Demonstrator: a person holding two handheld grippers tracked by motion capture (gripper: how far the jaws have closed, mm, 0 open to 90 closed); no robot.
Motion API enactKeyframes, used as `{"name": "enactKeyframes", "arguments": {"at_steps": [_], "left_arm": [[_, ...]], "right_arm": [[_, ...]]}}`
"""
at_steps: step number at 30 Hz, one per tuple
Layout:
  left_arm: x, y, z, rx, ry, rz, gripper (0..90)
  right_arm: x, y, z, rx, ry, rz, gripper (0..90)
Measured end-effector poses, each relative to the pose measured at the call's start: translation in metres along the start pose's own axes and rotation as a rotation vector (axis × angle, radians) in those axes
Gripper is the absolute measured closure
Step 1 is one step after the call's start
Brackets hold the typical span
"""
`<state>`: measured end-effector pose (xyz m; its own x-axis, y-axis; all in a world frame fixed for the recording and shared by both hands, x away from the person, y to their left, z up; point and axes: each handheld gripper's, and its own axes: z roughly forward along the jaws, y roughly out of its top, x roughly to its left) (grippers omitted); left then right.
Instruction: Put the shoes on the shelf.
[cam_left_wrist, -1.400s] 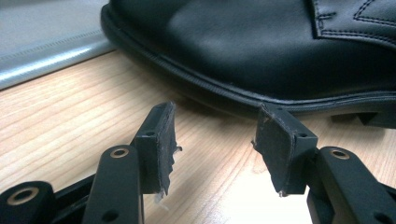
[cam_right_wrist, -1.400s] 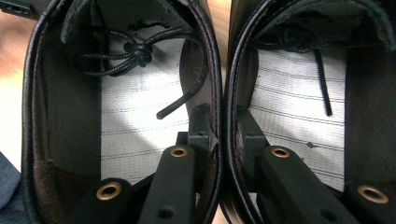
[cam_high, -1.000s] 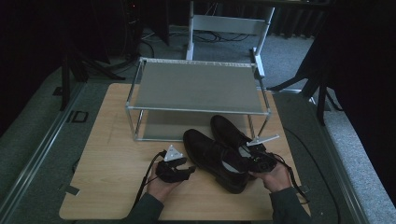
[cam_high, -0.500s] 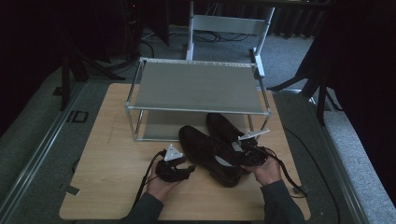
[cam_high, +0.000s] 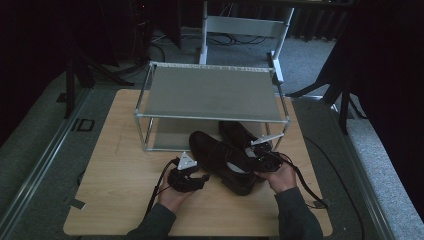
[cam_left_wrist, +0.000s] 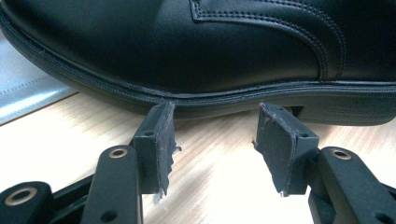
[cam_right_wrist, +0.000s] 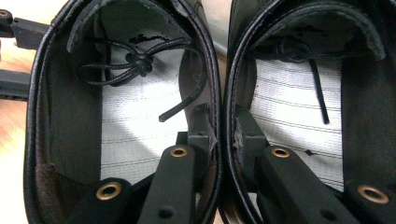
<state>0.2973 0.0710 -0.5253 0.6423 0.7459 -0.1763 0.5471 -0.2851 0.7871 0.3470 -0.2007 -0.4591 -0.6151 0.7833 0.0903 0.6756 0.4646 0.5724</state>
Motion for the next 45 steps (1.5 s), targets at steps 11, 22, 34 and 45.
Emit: {"name": "enactKeyframes", "arguments": {"at_steps": [11,22,34,45], "left_arm": [[0.001,0.007,0.008,0.003,0.009,-0.001,47.3],[0.008,0.015,0.017,0.012,0.052,-0.014,47.4],[0.013,0.025,0.032,0.011,0.143,-0.025,51.1],[0.017,0.037,0.049,0.006,0.205,-0.076,65.4]], "right_arm": [[0.000,0.012,0.007,-0.007,-0.027,0.018,80.5],[0.005,0.023,0.013,-0.016,-0.044,0.023,80.5],[0.005,0.027,0.019,-0.049,-0.097,0.052,80.5],[0.005,0.031,0.030,-0.090,-0.144,0.115,80.4]]}}
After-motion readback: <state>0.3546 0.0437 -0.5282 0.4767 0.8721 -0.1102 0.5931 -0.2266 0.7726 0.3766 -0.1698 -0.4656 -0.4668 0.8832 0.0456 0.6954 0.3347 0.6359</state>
